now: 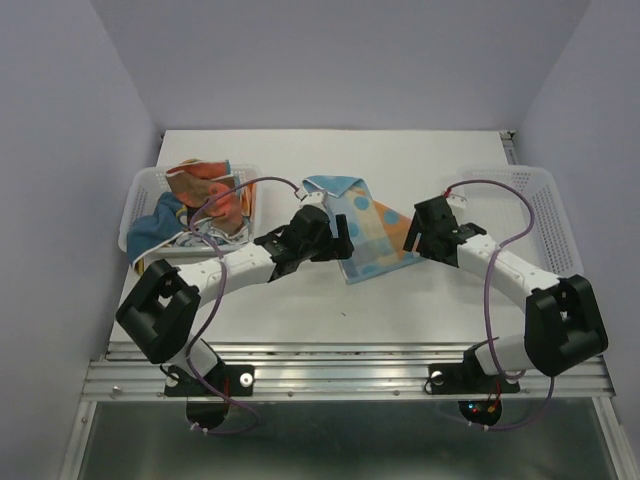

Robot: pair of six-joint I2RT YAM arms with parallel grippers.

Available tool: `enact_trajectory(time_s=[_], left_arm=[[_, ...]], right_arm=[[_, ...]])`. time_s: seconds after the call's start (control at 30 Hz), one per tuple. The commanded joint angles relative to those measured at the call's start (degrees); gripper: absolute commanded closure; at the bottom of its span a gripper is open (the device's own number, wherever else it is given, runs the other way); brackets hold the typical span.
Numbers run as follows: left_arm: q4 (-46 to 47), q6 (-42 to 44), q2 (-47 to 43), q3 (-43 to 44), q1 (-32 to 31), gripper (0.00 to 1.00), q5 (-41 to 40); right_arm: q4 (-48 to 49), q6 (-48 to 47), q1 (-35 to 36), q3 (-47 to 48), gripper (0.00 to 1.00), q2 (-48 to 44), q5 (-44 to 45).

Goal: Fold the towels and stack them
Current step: Flatten out the crumpled towel

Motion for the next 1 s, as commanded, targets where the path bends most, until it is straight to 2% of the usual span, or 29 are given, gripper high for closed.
enact_trajectory(time_s=[0.0,0.17,0.3,0.67,0.83,0.97], left_arm=[[-2.88,-1.85,1.69,0.83,-3.84,0.01,-5.01],[-3.24,-2.55,4.85,1.97,-6.48,0.02,-5.28],[-5.86,-2.82,7.57,4.78,-8.59,0.04,-7.73],[-7.11,-2.82,12.68,7.51,-8.85,0.16,-7.83],[-7.28,-3.17,12.94,7.52,-8.94,0.17,-8.26],[-8.07,-3.43,12.94,7.60,-9.03,0.17,-9.23]], right_arm=[[0.04,2.22,-0.14,3.56,0.14,1.54,6.50],[1.80,2.48,-1.36,3.30,0.20,4.18,8.09],[5.66,1.08,-2.95,3.04,0.23,5.50,5.19],[11.73,1.51,-3.83,1.28,0.32,9.81,4.75],[13.66,2.48,-4.09,-0.48,0.36,11.30,3.52],[14.19,3.18,-4.09,-1.36,0.44,13.32,0.62]])
